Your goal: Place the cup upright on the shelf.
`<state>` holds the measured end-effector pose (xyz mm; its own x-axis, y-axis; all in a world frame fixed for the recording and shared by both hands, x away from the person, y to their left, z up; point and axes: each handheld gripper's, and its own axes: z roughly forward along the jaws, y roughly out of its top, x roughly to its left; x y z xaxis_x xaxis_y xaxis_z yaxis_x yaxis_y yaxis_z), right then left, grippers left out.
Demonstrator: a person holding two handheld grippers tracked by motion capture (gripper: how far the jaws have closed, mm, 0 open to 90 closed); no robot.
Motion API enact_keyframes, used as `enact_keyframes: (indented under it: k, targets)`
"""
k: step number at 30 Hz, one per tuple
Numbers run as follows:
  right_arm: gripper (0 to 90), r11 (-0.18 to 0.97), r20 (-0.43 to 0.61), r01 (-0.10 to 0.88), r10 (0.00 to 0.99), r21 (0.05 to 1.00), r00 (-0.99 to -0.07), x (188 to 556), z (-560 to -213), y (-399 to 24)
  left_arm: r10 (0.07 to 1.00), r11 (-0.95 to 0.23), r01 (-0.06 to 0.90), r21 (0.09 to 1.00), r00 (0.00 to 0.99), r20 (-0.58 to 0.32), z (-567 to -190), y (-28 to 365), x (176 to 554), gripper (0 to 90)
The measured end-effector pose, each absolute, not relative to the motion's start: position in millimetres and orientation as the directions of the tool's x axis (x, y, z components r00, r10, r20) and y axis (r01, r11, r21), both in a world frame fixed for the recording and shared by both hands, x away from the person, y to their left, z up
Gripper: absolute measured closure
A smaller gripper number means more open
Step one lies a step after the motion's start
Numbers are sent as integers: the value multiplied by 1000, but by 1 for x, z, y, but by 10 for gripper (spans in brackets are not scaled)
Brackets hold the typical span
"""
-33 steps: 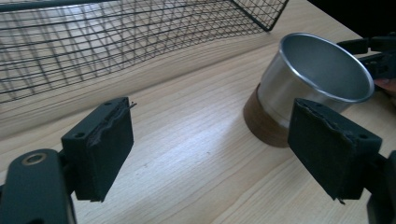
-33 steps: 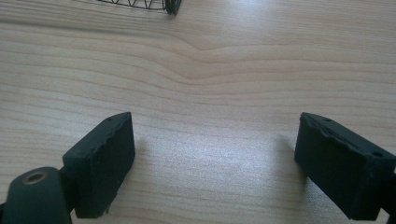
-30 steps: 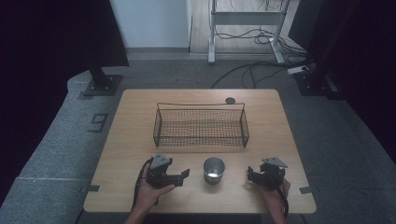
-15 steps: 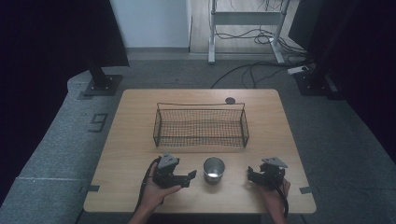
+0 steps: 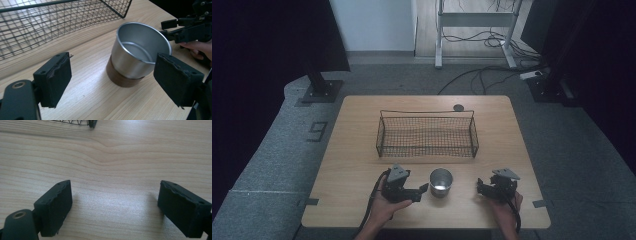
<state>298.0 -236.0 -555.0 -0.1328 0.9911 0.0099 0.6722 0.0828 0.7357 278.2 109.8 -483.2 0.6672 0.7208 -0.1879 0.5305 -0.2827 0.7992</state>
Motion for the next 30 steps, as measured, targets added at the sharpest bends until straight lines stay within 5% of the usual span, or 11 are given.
enact_keyframes:
  k: [30]
  targets:
    - [129,84,10,671,991,736,-135,298,-555,-236,661,-367,520,771,729,-177,-488,66,284,64]
